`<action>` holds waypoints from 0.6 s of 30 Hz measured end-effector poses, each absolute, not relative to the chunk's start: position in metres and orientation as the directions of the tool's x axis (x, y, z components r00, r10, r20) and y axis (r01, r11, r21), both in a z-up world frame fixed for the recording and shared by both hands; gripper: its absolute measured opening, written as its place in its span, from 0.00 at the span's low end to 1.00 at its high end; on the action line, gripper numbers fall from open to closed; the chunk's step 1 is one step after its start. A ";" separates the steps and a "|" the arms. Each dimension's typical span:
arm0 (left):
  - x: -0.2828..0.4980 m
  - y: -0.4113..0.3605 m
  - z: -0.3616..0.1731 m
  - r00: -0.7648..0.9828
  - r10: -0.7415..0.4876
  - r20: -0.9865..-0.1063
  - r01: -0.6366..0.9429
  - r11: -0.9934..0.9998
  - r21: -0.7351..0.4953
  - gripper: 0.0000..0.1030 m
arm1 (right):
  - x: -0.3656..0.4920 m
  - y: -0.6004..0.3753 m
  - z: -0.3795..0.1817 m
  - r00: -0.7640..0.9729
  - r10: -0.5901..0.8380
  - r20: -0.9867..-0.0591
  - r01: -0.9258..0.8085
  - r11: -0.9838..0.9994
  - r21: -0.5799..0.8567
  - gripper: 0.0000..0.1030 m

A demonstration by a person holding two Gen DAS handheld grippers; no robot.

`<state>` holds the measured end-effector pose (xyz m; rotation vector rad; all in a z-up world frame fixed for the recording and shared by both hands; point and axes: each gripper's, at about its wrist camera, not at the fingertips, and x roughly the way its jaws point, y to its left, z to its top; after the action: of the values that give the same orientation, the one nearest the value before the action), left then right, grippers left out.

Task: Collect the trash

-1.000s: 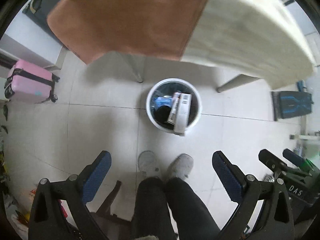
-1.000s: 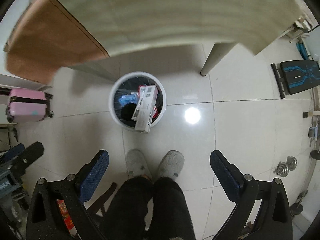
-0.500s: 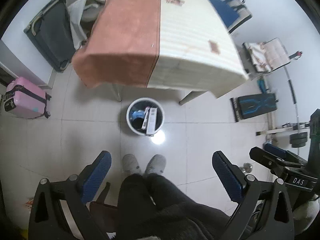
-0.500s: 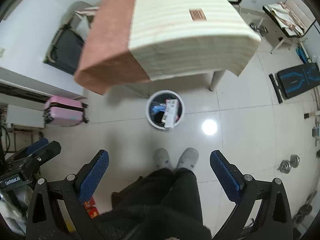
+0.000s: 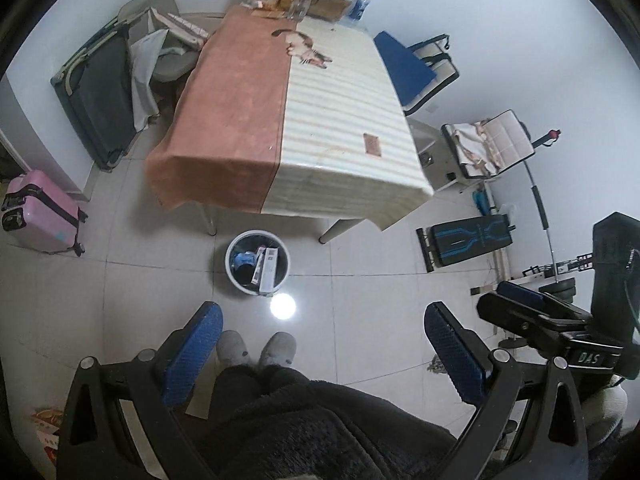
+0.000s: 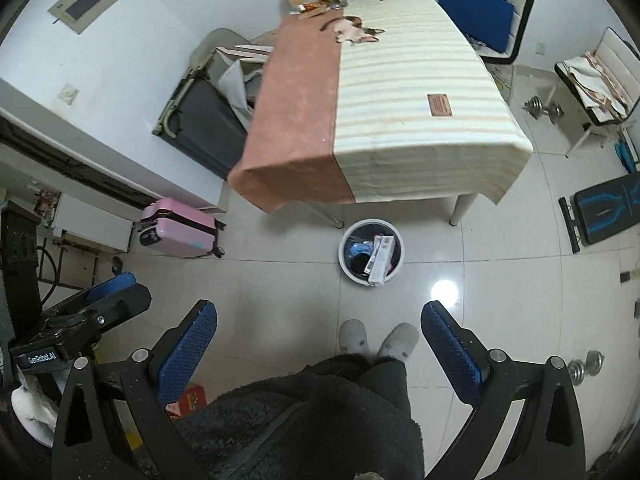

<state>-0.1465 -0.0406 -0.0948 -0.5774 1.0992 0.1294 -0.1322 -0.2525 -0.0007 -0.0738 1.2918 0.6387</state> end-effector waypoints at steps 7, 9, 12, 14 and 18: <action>-0.153 -0.048 -0.072 0.486 -0.179 -0.855 -0.359 0.852 -0.382 1.00 | -0.139 -0.251 0.015 0.121 0.411 -0.904 -0.495 0.814 0.303 1.00; -0.153 -0.049 -0.071 0.485 -0.178 -0.856 -0.358 0.853 -0.380 1.00 | -0.137 -0.252 0.013 0.119 0.412 -0.903 -0.495 0.813 0.306 1.00; -0.156 -0.051 -0.067 0.484 -0.177 -0.857 -0.355 0.855 -0.377 1.00 | -0.135 -0.252 0.015 0.121 0.410 -0.904 -0.498 0.813 0.302 1.00; -0.155 -0.050 -0.067 0.484 -0.176 -0.857 -0.355 0.856 -0.376 1.00 | -0.135 -0.253 0.018 0.123 0.408 -0.905 -0.499 0.814 0.299 1.00; -0.158 -0.050 -0.066 0.486 -0.171 -0.857 -0.351 0.860 -0.371 1.00 | -0.136 -0.252 0.021 0.128 0.407 -0.904 -0.495 0.816 0.298 1.00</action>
<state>-0.1577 -0.0498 -0.0656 -0.5507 1.0728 0.1160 -0.1361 -0.2524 0.0206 -0.0817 1.2844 0.6575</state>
